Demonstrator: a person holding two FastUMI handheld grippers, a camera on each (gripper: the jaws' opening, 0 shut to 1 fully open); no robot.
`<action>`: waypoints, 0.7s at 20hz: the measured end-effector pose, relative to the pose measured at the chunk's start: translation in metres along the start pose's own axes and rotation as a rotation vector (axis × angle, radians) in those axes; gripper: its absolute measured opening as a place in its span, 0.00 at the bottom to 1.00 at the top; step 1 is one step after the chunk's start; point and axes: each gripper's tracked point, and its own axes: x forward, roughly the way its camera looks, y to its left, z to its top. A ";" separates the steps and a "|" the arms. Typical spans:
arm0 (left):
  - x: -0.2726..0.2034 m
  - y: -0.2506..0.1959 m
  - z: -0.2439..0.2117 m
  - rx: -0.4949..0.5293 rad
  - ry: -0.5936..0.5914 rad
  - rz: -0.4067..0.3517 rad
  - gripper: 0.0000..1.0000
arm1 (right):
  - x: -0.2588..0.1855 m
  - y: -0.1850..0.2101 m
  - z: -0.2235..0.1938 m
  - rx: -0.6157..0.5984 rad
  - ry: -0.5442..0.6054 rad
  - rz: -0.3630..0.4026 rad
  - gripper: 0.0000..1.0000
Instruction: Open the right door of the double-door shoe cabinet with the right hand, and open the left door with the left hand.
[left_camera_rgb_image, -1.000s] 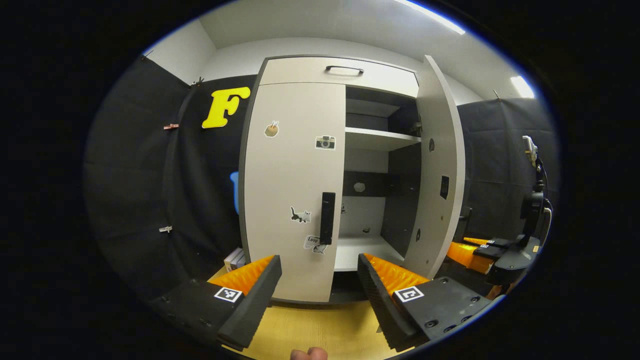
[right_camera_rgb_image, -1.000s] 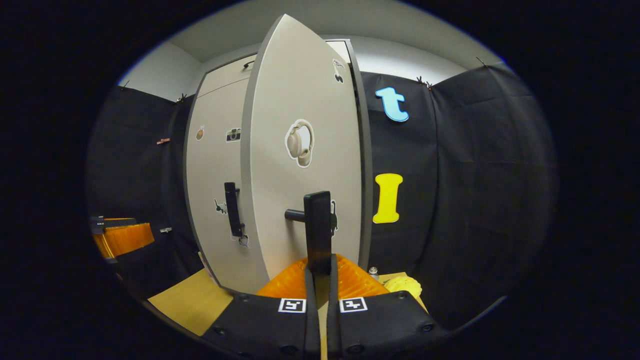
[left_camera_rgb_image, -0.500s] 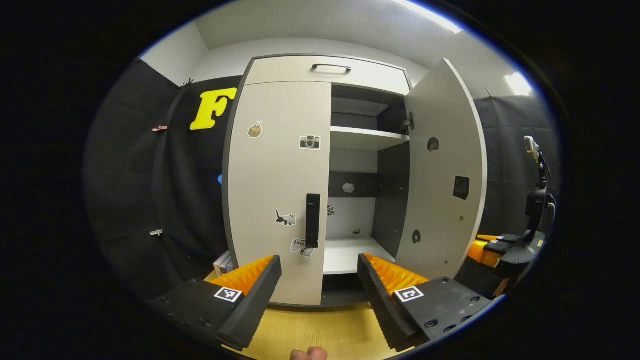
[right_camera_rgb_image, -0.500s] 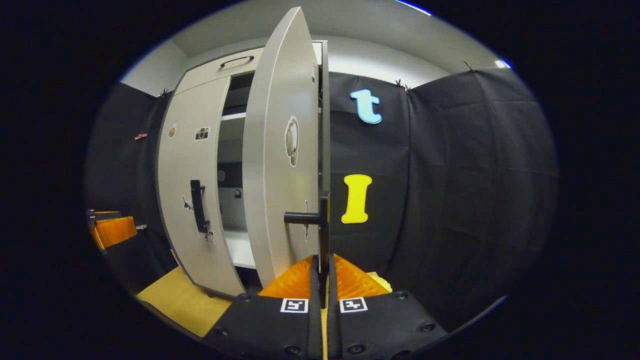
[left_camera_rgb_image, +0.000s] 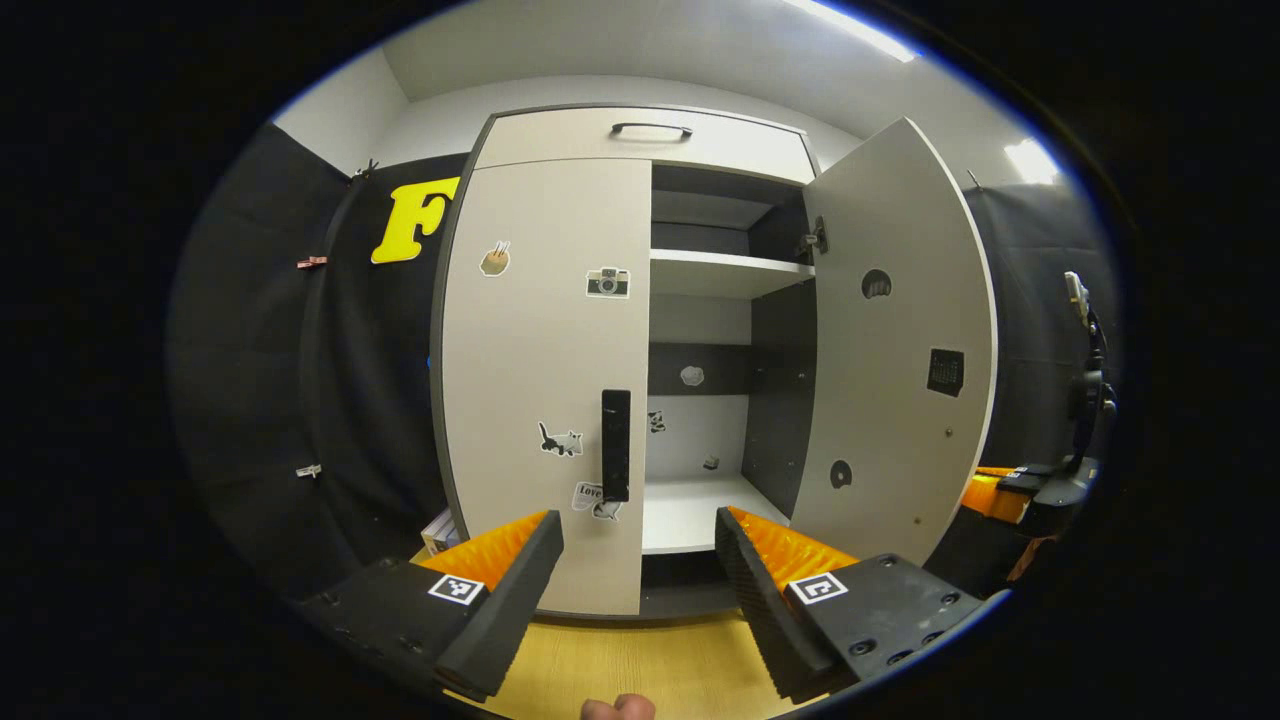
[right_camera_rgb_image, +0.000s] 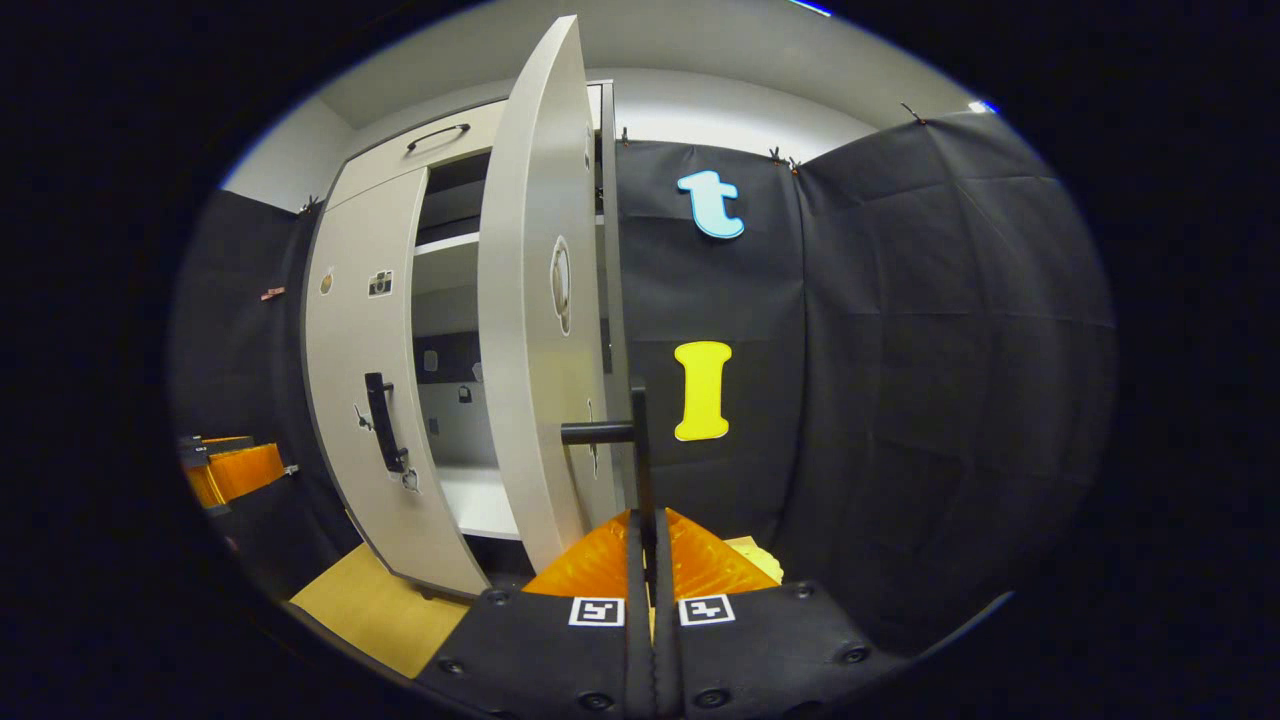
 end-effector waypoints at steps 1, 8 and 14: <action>0.004 0.001 0.000 0.004 0.000 0.001 0.95 | -0.001 -0.001 0.001 -0.001 -0.002 -0.001 0.05; 0.052 0.008 0.003 0.047 -0.012 0.013 0.95 | -0.011 0.000 0.008 0.032 -0.019 0.002 0.31; 0.110 0.020 -0.015 0.033 0.015 0.037 0.95 | -0.020 -0.012 0.016 0.004 -0.057 -0.035 0.85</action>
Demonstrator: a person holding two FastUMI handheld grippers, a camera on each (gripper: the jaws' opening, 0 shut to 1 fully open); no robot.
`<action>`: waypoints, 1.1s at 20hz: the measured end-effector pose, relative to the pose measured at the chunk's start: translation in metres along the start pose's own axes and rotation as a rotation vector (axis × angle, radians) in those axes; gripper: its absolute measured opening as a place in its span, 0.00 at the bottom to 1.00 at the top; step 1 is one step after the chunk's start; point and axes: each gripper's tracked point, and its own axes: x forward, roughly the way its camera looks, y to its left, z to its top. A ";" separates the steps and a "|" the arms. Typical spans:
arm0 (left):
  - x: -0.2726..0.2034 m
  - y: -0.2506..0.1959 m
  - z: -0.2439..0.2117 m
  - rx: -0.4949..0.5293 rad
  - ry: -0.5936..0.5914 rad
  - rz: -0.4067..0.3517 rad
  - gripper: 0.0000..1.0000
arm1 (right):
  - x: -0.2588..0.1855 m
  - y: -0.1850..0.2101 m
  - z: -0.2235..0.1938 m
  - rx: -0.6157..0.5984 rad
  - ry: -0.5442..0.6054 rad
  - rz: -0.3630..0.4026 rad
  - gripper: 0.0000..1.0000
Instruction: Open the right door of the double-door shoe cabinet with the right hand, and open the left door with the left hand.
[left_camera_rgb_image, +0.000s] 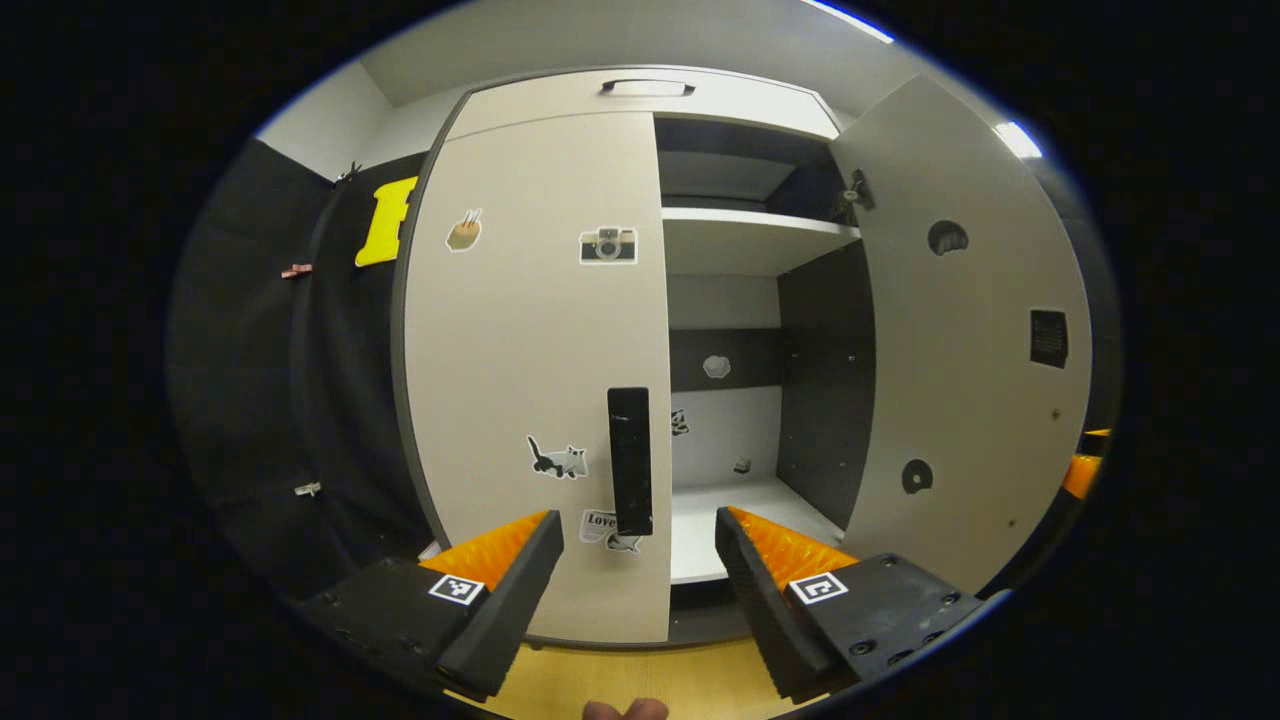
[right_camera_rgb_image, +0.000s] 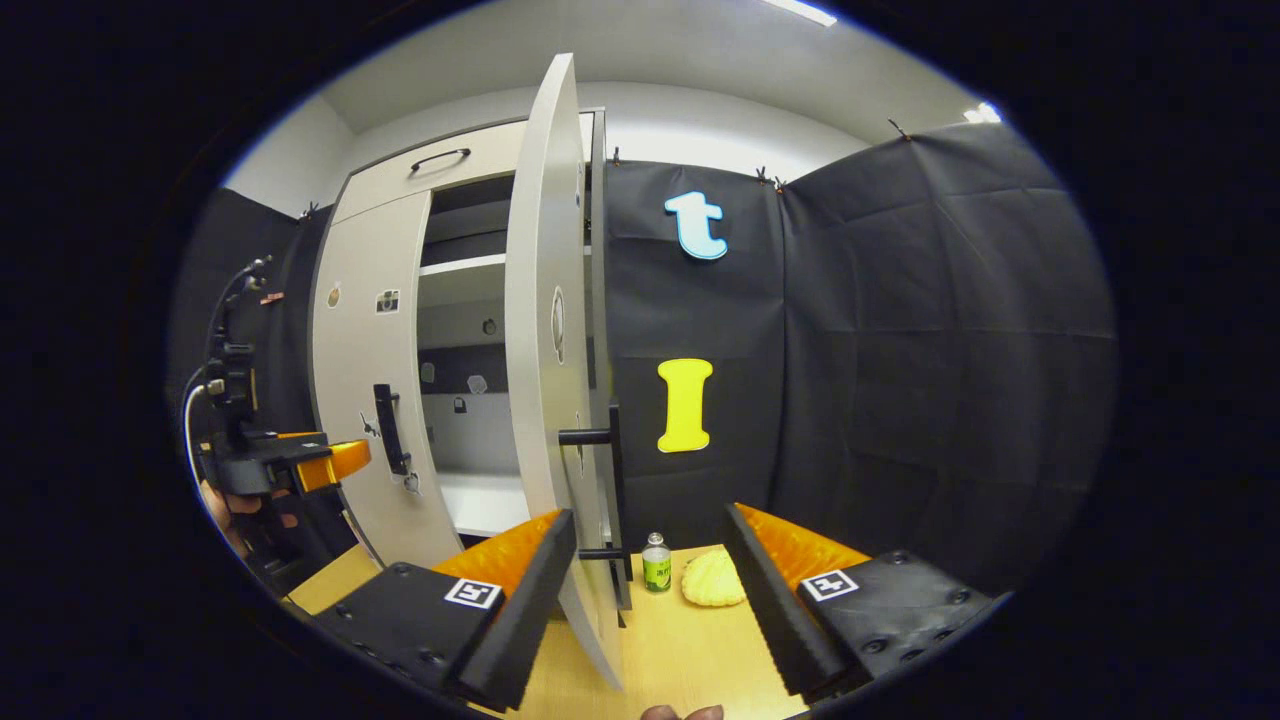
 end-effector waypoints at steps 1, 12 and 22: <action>0.010 0.002 0.001 -0.002 -0.005 0.006 0.95 | -0.001 0.000 0.002 0.009 -0.007 -0.002 0.97; 0.093 0.011 0.000 0.060 -0.023 0.049 0.57 | -0.005 -0.003 -0.003 0.014 0.007 -0.004 1.00; 0.107 0.006 -0.007 0.026 -0.012 0.047 0.36 | -0.005 -0.011 -0.002 0.066 -0.001 -0.023 1.00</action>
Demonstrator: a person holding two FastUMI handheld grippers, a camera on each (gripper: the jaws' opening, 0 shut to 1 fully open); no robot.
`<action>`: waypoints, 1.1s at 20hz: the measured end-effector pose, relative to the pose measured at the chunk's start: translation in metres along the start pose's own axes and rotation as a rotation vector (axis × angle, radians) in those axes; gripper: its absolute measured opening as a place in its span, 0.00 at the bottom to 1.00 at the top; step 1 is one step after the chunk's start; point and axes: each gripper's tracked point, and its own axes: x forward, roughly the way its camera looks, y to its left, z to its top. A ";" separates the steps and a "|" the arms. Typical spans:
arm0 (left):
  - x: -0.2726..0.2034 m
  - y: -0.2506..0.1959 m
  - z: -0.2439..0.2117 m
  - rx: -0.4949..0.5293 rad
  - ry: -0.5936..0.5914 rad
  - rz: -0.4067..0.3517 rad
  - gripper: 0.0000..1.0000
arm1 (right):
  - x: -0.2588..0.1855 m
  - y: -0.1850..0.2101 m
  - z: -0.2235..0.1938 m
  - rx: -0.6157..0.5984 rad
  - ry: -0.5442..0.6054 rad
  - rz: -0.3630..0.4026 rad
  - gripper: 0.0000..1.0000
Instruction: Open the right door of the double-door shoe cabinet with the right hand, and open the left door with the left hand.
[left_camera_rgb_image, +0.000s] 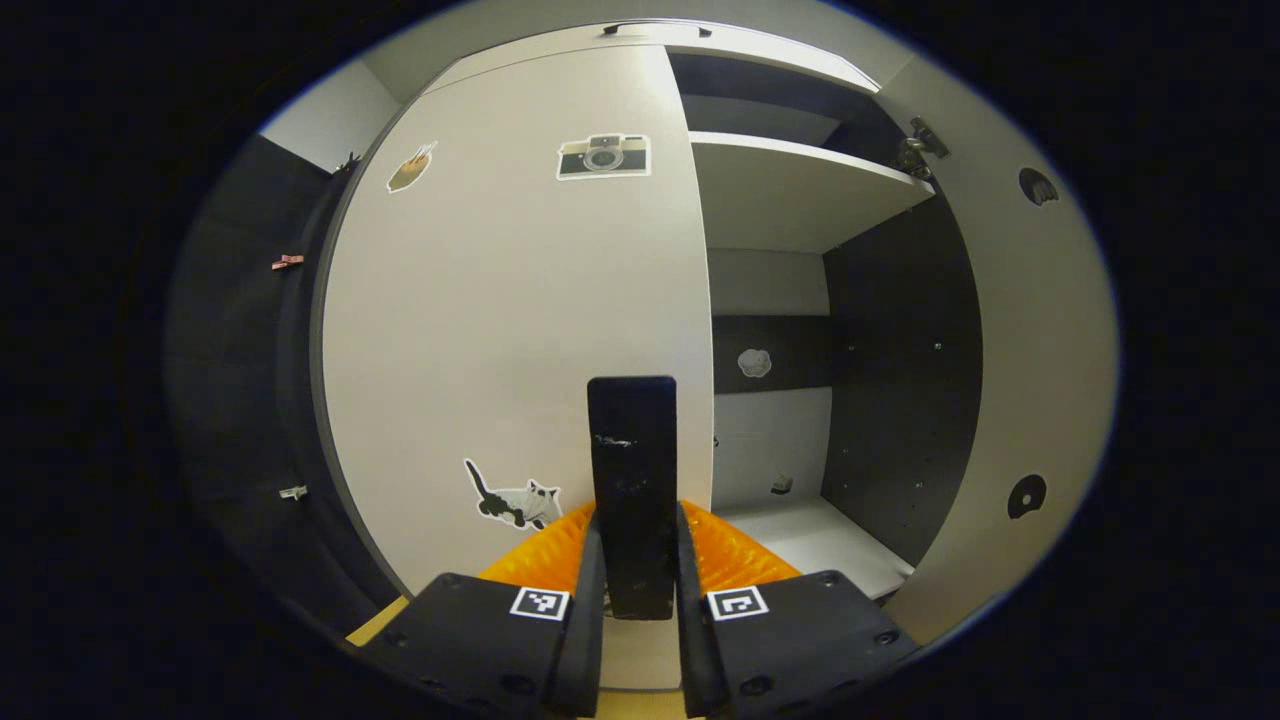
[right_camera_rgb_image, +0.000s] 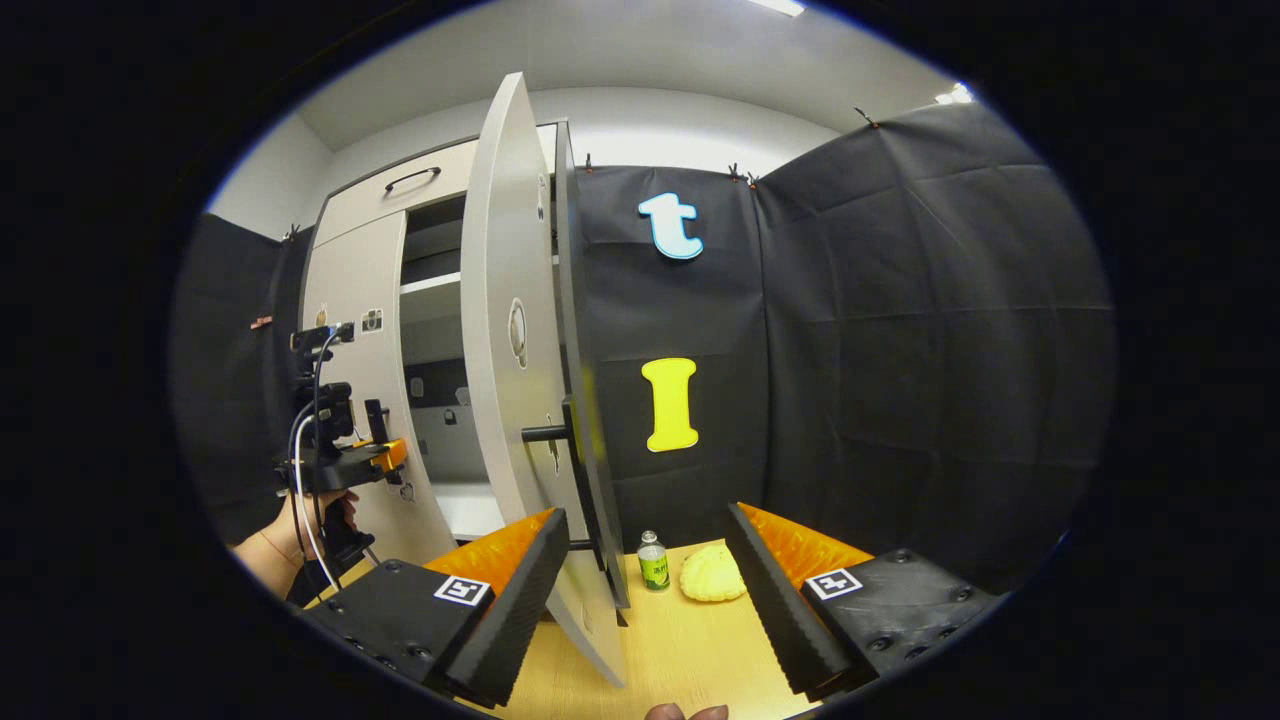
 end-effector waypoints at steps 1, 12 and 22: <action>-0.001 0.000 0.000 0.012 0.012 0.001 0.33 | 0.000 -0.001 0.001 0.004 0.000 0.002 0.98; -0.014 0.005 -0.002 -0.055 0.053 -0.092 0.18 | -0.002 0.002 -0.005 0.008 0.013 0.019 0.98; -0.027 0.020 -0.006 -0.096 0.069 -0.109 0.18 | 0.000 0.009 -0.005 -0.008 0.007 0.013 0.98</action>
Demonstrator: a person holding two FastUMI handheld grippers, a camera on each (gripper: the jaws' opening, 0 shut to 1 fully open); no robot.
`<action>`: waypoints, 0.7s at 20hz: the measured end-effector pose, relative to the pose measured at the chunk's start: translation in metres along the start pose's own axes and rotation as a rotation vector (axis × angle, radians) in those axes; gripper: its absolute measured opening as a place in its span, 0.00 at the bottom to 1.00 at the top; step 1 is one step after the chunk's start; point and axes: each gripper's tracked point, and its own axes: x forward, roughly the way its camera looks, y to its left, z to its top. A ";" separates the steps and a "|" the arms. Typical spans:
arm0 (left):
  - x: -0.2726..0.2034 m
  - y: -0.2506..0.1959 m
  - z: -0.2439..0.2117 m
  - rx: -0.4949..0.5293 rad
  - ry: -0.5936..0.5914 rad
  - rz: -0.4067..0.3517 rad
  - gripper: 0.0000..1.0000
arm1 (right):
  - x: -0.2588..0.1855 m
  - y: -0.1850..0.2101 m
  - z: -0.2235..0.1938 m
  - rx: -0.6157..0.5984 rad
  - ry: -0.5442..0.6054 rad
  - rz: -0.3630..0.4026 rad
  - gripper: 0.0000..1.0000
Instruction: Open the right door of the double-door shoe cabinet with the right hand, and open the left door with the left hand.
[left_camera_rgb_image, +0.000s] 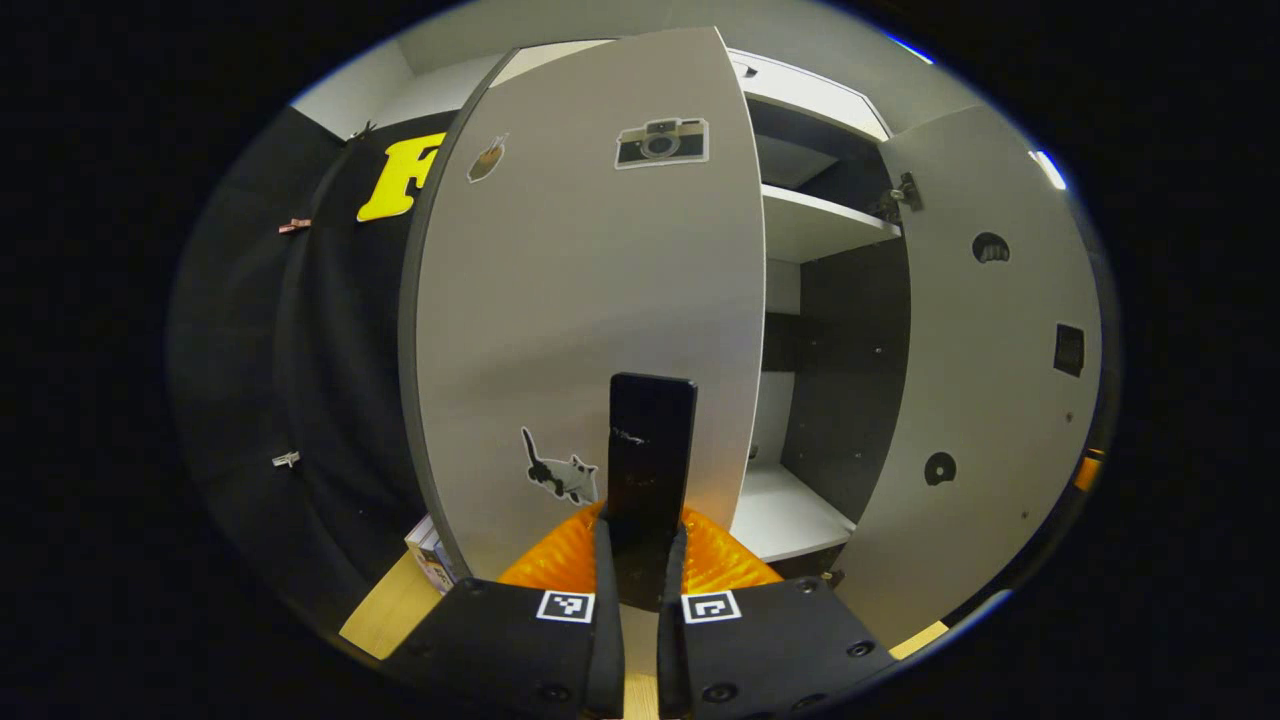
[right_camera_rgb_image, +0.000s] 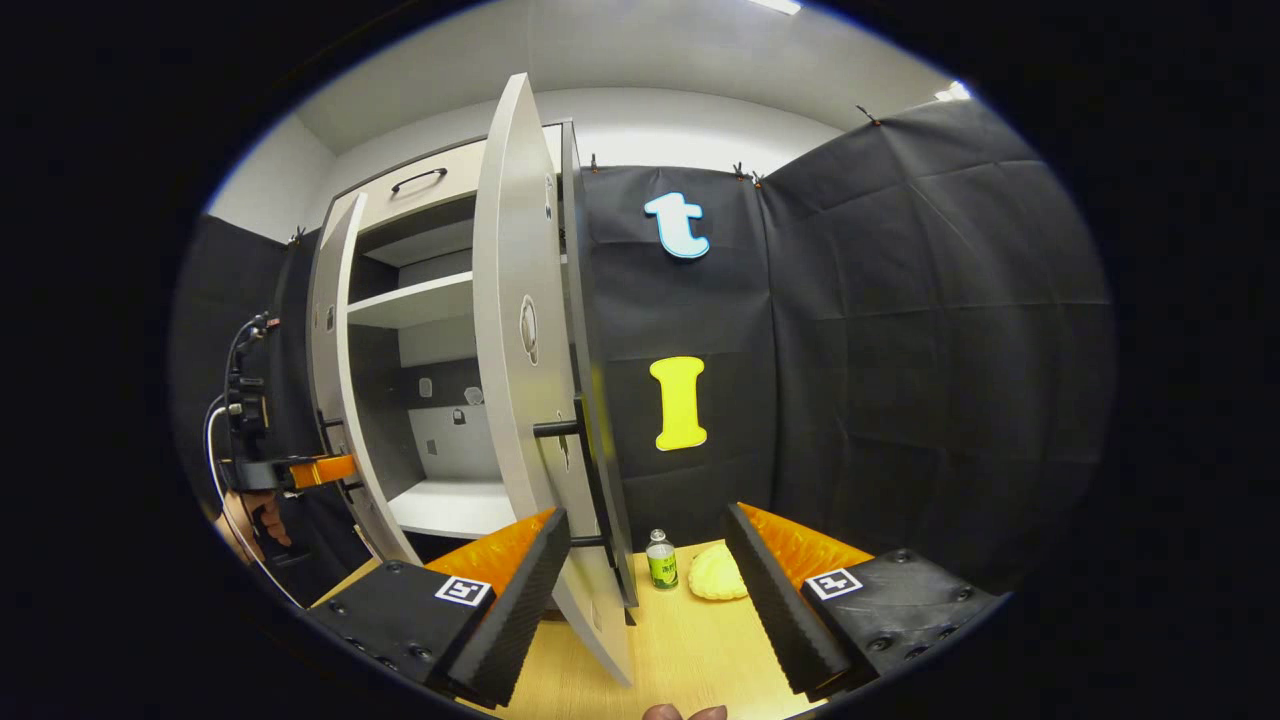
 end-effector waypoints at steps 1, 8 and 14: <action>-0.001 0.000 0.000 -0.001 -0.007 -0.002 0.18 | -0.001 0.001 0.000 -0.003 0.000 -0.001 0.98; -0.006 0.010 -0.001 -0.023 -0.006 -0.020 0.17 | -0.006 0.006 -0.001 -0.019 0.001 -0.016 0.98; -0.027 0.034 -0.003 -0.032 -0.004 -0.016 0.16 | -0.012 0.015 -0.001 -0.015 -0.008 -0.025 0.98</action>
